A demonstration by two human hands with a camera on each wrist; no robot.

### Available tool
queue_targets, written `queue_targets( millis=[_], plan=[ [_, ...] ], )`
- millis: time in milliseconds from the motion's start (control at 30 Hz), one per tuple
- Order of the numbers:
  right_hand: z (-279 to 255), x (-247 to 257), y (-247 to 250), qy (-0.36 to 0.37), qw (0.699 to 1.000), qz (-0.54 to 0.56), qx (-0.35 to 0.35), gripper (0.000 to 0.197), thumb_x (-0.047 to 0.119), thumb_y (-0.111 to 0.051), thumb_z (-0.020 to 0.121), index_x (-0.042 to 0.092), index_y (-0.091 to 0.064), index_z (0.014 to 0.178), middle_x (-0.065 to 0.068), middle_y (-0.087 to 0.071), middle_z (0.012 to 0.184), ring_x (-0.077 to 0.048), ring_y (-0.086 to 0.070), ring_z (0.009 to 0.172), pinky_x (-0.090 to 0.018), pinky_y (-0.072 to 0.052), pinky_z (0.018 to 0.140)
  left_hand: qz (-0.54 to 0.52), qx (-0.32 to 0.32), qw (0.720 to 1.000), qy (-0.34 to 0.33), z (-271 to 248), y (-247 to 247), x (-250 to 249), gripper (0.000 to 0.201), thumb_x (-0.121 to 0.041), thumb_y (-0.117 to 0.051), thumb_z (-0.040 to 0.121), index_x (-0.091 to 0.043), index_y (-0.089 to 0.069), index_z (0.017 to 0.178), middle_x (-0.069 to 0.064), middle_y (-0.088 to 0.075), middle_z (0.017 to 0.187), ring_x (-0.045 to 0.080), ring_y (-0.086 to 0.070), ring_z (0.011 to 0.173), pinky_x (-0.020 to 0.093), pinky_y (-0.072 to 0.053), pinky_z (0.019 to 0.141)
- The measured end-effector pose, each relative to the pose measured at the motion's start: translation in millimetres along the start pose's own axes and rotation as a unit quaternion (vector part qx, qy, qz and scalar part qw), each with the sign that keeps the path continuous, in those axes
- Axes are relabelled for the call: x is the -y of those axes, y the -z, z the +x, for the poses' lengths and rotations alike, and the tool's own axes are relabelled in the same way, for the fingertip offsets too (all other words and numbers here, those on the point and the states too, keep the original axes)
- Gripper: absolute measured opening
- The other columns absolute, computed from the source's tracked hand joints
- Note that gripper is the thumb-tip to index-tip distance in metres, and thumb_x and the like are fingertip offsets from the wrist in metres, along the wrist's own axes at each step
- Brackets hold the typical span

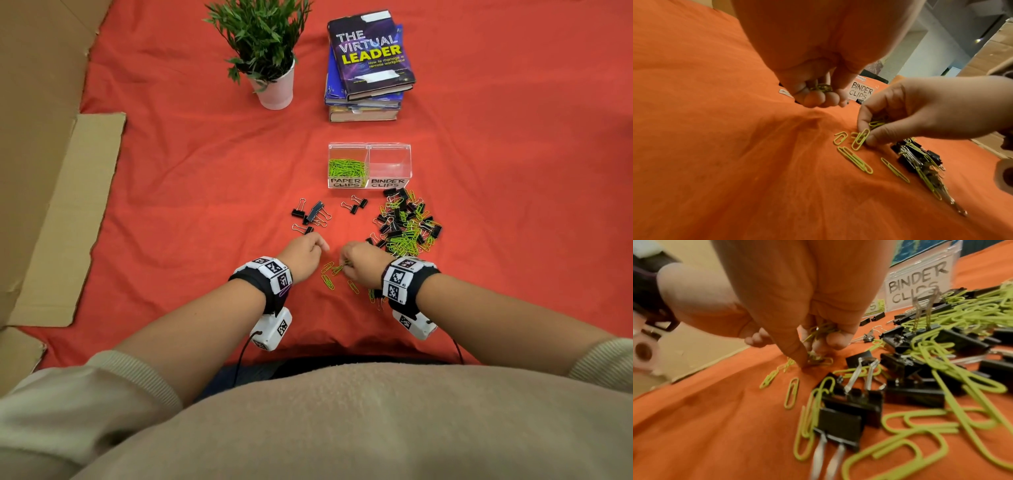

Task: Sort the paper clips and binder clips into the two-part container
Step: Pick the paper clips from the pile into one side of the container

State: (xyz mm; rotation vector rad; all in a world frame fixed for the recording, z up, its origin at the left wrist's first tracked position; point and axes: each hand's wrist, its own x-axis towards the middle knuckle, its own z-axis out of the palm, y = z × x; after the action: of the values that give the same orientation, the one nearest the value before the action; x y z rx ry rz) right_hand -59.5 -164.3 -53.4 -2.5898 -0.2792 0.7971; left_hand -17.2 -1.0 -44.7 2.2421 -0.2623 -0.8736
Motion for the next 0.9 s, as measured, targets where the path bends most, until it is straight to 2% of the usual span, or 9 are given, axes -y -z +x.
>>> queue_targets(
  millis=[133,233,300,367,467,567,667,767,900],
  plan=[
    [-3,-6,15,-0.064,0.992,0.106,-0.018,0.012,0.019,-0.065,0.085,0.017,-0.067,0.096,-0.006,-0.068,0.093,-0.016,-0.056,0.071,-0.025,-0.043,0.064,0.084,0.026,0.996,-0.016,-5,-4,-2,0.023,-0.005,-0.037,0.091,-0.012,-0.059,0.092,0.002,-0.058,0.077,0.022,-0.052,0.071,0.026,-0.038,0.065],
    [-5,-18,26,-0.099,0.976,0.194,-0.019,0.01,0.02,-0.071,0.081,0.019,-0.069,0.091,-0.008,-0.068,0.092,-0.015,-0.056,0.071,-0.028,-0.049,0.065,0.172,0.049,0.983,-0.044,-6,-7,0,0.015,-0.017,-0.044,0.092,-0.011,-0.056,0.099,0.007,-0.065,0.093,0.027,-0.06,0.087,0.033,-0.048,0.077],
    [-7,-23,32,-0.112,0.958,0.262,-0.017,0.006,0.017,-0.07,0.082,0.021,-0.066,0.084,-0.01,-0.069,0.084,-0.016,-0.057,0.065,-0.031,-0.052,0.065,0.229,0.064,0.969,-0.062,-8,-8,2,0.022,-0.021,-0.053,0.087,-0.013,-0.052,0.107,0.006,-0.064,0.099,0.026,-0.06,0.092,0.033,-0.047,0.079],
    [-10,-23,37,-0.135,0.927,0.35,-0.015,0.012,0.008,-0.062,0.086,0.016,-0.061,0.078,-0.008,-0.063,0.069,-0.016,-0.055,0.053,-0.027,-0.048,0.055,0.274,0.077,0.955,-0.088,-8,-9,5,0.037,-0.025,-0.061,0.081,-0.013,-0.048,0.114,0.006,-0.061,0.104,0.026,-0.058,0.095,0.034,-0.045,0.081],
    [-12,-18,39,-0.169,0.85,0.499,-0.011,0.022,-0.004,-0.042,0.087,0.009,-0.05,0.07,-0.008,-0.05,0.056,-0.017,-0.051,0.042,-0.023,-0.038,0.042,0.307,0.082,0.942,-0.106,-6,-11,7,0.047,-0.027,-0.067,0.079,-0.013,-0.046,0.118,0.008,-0.058,0.11,0.027,-0.055,0.102,0.034,-0.045,0.085],
    [-12,-15,36,-0.166,0.79,0.589,0.035,0.02,-0.003,-0.032,0.08,0.011,-0.041,0.069,-0.01,-0.04,0.06,-0.02,-0.043,0.046,-0.022,-0.031,0.042,0.318,0.075,0.938,-0.119,-5,-13,7,0.045,-0.027,-0.068,0.08,-0.013,-0.047,0.117,0.009,-0.057,0.115,0.027,-0.055,0.107,0.035,-0.044,0.087],
    [-14,-11,37,-0.142,0.759,0.63,0.079,0.019,0.003,-0.026,0.082,0.013,-0.039,0.072,-0.007,-0.039,0.06,-0.017,-0.041,0.045,-0.021,-0.03,0.04,0.329,0.072,0.932,-0.13,-5,-14,6,0.035,-0.027,-0.066,0.084,-0.014,-0.051,0.113,0.008,-0.057,0.116,0.027,-0.054,0.11,0.036,-0.045,0.091],
    [-13,-4,39,-0.131,0.767,0.621,0.093,0.022,0.011,-0.032,0.089,0.013,-0.041,0.069,-0.004,-0.041,0.057,-0.015,-0.04,0.043,-0.023,-0.028,0.042,0.347,0.078,0.925,-0.134,-3,-15,7,0.026,-0.028,-0.062,0.087,-0.014,-0.056,0.108,0.008,-0.057,0.114,0.027,-0.055,0.11,0.038,-0.046,0.091],
    [-10,-1,39,-0.136,0.859,0.488,0.082,0.024,0.01,-0.045,0.088,0.008,-0.049,0.065,-0.007,-0.05,0.056,-0.017,-0.045,0.042,-0.025,-0.031,0.045,0.344,0.076,0.927,-0.127,-5,-17,8,0.017,-0.024,-0.055,0.09,-0.012,-0.057,0.103,0.01,-0.057,0.11,0.031,-0.056,0.107,0.04,-0.046,0.091]
  ],
)
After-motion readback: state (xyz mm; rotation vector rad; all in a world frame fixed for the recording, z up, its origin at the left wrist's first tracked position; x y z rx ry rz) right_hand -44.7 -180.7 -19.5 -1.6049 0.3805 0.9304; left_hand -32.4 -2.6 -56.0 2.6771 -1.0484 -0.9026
